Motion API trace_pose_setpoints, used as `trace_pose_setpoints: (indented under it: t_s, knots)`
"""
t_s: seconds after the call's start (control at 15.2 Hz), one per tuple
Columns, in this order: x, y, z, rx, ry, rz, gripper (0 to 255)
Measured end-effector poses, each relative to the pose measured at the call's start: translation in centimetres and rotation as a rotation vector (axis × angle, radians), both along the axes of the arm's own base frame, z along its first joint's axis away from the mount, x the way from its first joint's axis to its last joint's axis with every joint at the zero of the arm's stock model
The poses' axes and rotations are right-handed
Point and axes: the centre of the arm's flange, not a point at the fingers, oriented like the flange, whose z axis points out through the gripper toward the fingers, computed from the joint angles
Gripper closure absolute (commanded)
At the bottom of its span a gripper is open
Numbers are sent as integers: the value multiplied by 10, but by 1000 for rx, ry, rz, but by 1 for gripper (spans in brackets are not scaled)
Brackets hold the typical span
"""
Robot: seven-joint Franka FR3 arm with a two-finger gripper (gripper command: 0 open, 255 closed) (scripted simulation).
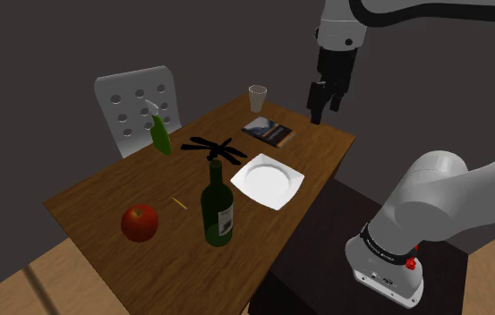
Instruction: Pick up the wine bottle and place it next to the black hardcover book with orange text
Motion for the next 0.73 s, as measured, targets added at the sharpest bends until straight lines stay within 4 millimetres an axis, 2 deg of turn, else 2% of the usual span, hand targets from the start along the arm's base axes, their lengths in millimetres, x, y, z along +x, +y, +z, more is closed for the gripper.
trace_pose_setpoints:
  t_s: [0.07, 0.2, 0.73]
  knots:
    - [0, 0, 0, 0, 0, 0, 0]
    - [7, 13, -4, 1, -1, -1, 0]
    - [49, 99, -20, 8, -9, -6, 0]
